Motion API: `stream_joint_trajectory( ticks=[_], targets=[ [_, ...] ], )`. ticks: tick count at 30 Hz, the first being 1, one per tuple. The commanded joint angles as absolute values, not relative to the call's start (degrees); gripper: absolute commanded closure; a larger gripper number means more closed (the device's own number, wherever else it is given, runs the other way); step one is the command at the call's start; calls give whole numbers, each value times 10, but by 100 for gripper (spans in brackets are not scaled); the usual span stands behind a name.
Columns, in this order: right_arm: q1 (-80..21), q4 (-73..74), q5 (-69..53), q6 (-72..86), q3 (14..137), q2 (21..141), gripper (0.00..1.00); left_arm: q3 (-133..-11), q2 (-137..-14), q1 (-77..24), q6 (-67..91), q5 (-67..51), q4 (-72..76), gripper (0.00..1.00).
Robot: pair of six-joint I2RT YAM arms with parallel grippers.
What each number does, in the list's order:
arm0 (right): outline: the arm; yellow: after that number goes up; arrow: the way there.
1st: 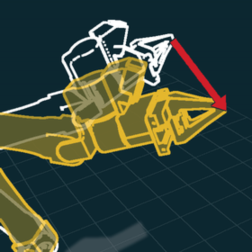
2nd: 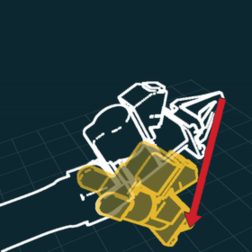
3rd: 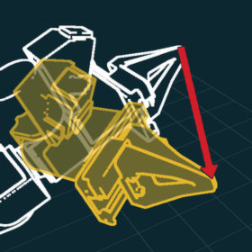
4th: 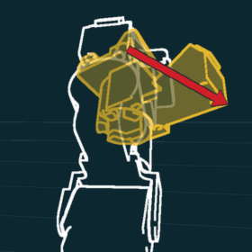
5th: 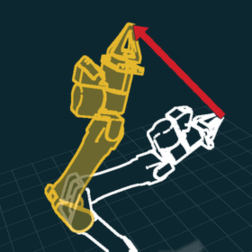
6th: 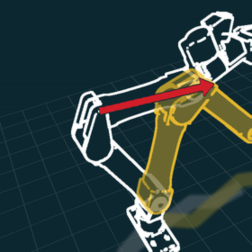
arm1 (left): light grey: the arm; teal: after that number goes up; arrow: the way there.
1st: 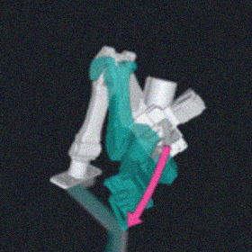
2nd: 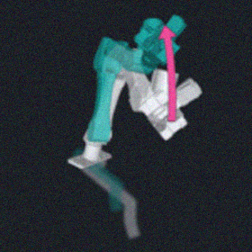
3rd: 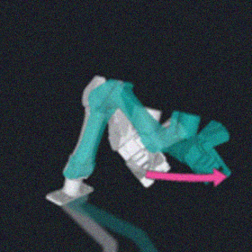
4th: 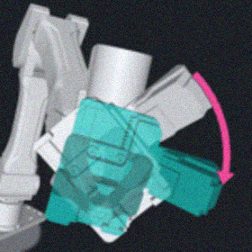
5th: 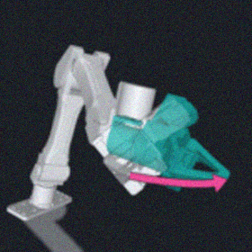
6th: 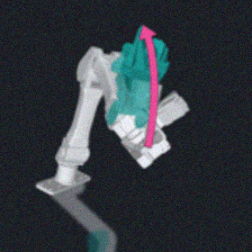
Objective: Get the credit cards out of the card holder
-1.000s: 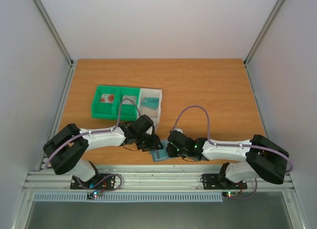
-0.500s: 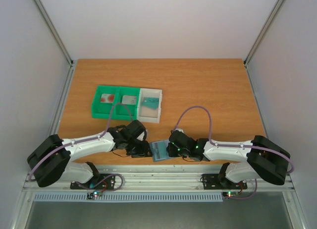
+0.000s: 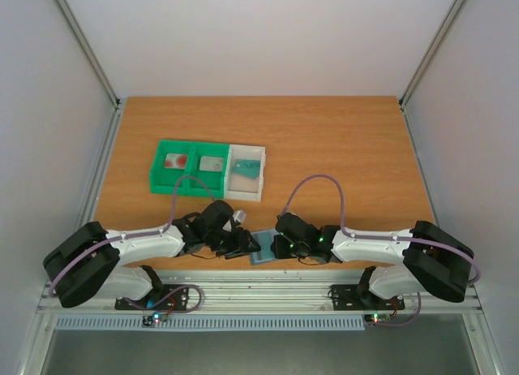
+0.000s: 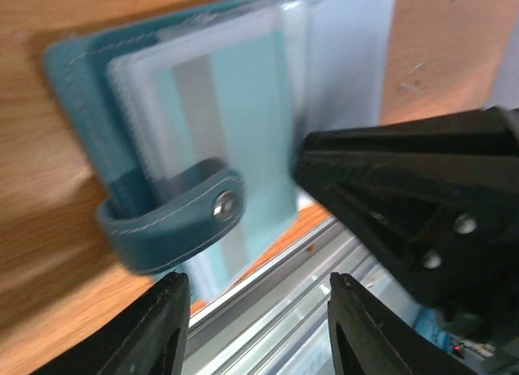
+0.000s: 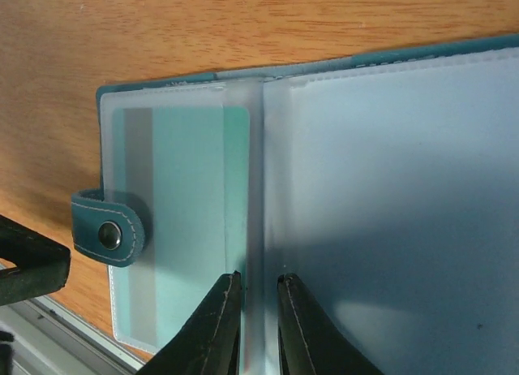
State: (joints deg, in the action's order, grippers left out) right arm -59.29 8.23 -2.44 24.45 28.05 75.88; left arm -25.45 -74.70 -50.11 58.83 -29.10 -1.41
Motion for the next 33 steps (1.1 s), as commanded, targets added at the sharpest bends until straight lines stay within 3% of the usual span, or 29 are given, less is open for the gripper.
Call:
stream_joint_trajectory(
  ticks=[1,9,33],
  targets=[
    [-591,83,-18,251,281,768,85,-244,-761,-501,632,-292,99,52],
    [-592,53,-25,269,256,782,95,-225,-790,-515,675,-282,165,47],
    [-591,71,-10,278,252,790,98,-209,-761,-539,703,-236,134,38]
  ],
)
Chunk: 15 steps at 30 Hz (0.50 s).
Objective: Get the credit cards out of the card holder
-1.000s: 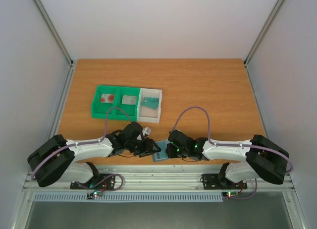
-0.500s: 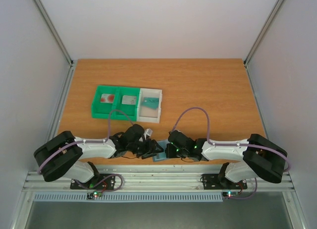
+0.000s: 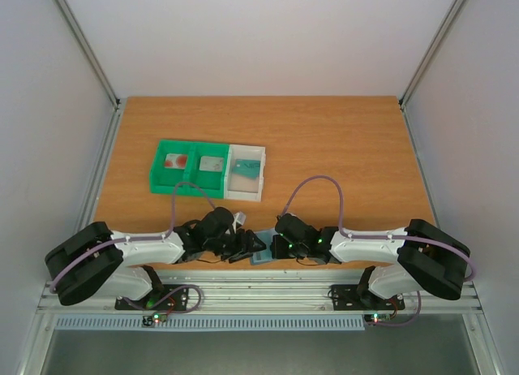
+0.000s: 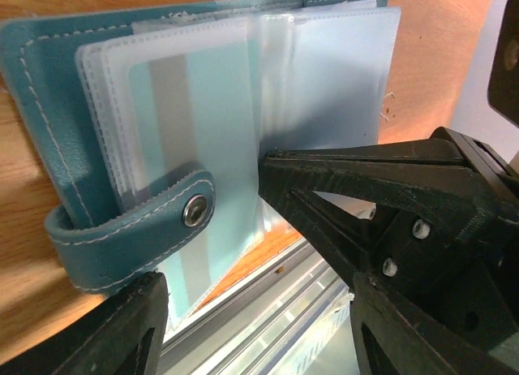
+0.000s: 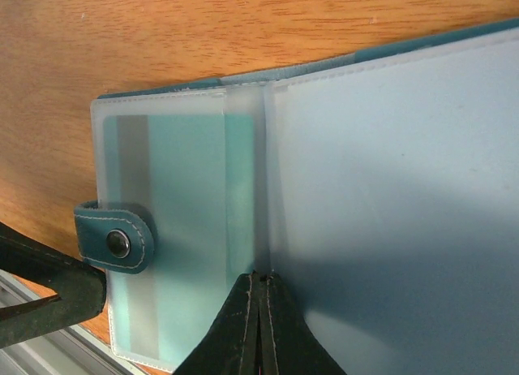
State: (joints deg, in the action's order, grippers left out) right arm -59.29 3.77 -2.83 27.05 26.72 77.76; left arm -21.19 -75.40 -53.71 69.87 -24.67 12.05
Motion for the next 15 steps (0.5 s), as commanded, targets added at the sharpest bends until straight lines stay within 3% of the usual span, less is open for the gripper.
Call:
stream_joint_trajectory(
  ticks=[1,15],
  targets=[
    [-591,71,-11,279,252,791,98,-210,-769,-539,703,-239,140,38],
    [-592,72,-8,286,249,788,98,-198,-760,-540,714,-245,150,37]
  ],
)
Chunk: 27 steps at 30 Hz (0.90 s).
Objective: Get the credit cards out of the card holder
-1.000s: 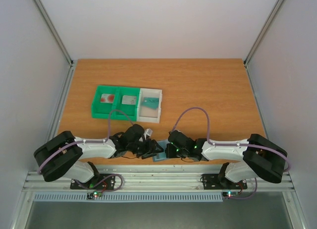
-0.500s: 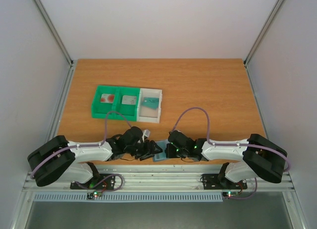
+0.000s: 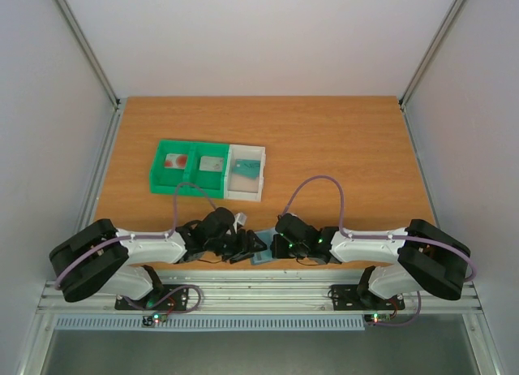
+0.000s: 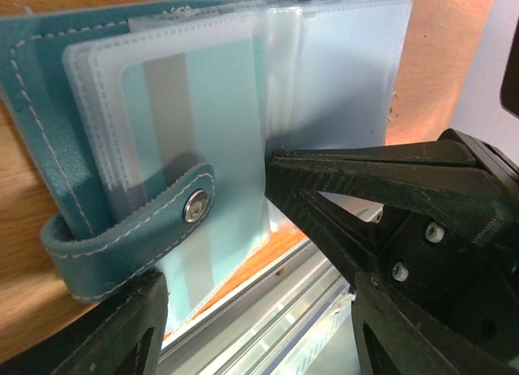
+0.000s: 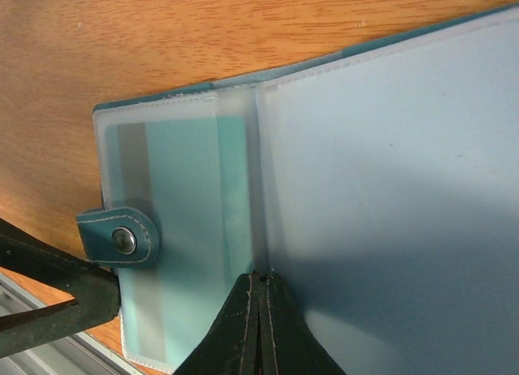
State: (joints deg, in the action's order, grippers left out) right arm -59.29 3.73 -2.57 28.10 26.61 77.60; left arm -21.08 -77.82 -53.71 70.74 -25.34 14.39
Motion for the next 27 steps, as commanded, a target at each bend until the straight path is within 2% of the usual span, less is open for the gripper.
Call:
stream_joint_trajectory(
  ticks=[1,6,19,27],
  targets=[
    [-592,72,-8,286,249,789,98,-197,-752,-540,714,-241,142,37],
    [-592,71,-8,287,250,790,98,-199,-750,-540,714,-237,134,35],
    [-592,69,-10,288,249,790,98,-200,-816,-540,725,-269,248,34],
    [-592,66,-10,288,245,786,98,-193,-792,-543,732,-269,275,37]
  ],
)
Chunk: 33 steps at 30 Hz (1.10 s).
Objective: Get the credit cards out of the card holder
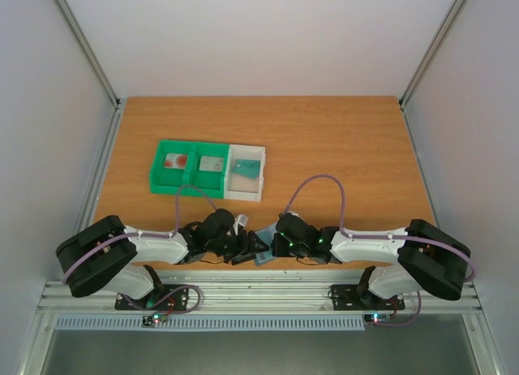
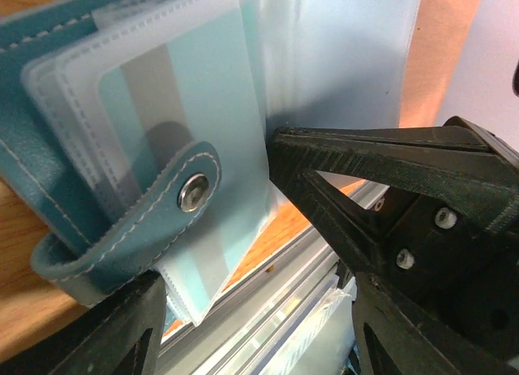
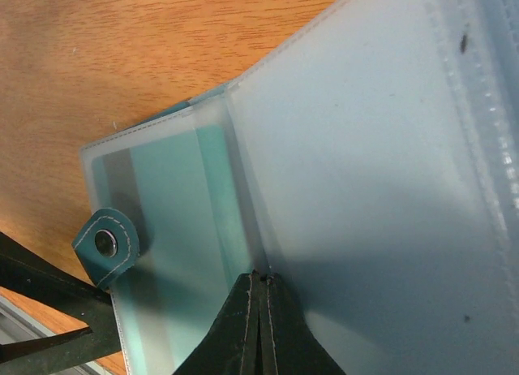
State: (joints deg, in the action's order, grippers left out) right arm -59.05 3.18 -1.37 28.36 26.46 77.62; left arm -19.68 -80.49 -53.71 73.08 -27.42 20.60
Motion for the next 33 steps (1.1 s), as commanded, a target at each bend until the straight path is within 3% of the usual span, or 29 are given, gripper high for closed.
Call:
stream_joint_trajectory(
  ticks=[1,15,24,33],
  targets=[
    [-592,67,-10,288,245,786,98,-193,-786,-544,734,-266,274,37],
    [-591,57,-15,288,240,783,98,-196,-786,-548,736,-257,296,39],
    [-592,25,-42,281,234,783,94,-214,-778,-548,709,-242,229,63],
    [-592,-7,-59,285,232,790,91,-236,-734,-548,673,-192,120,66]
  ],
)
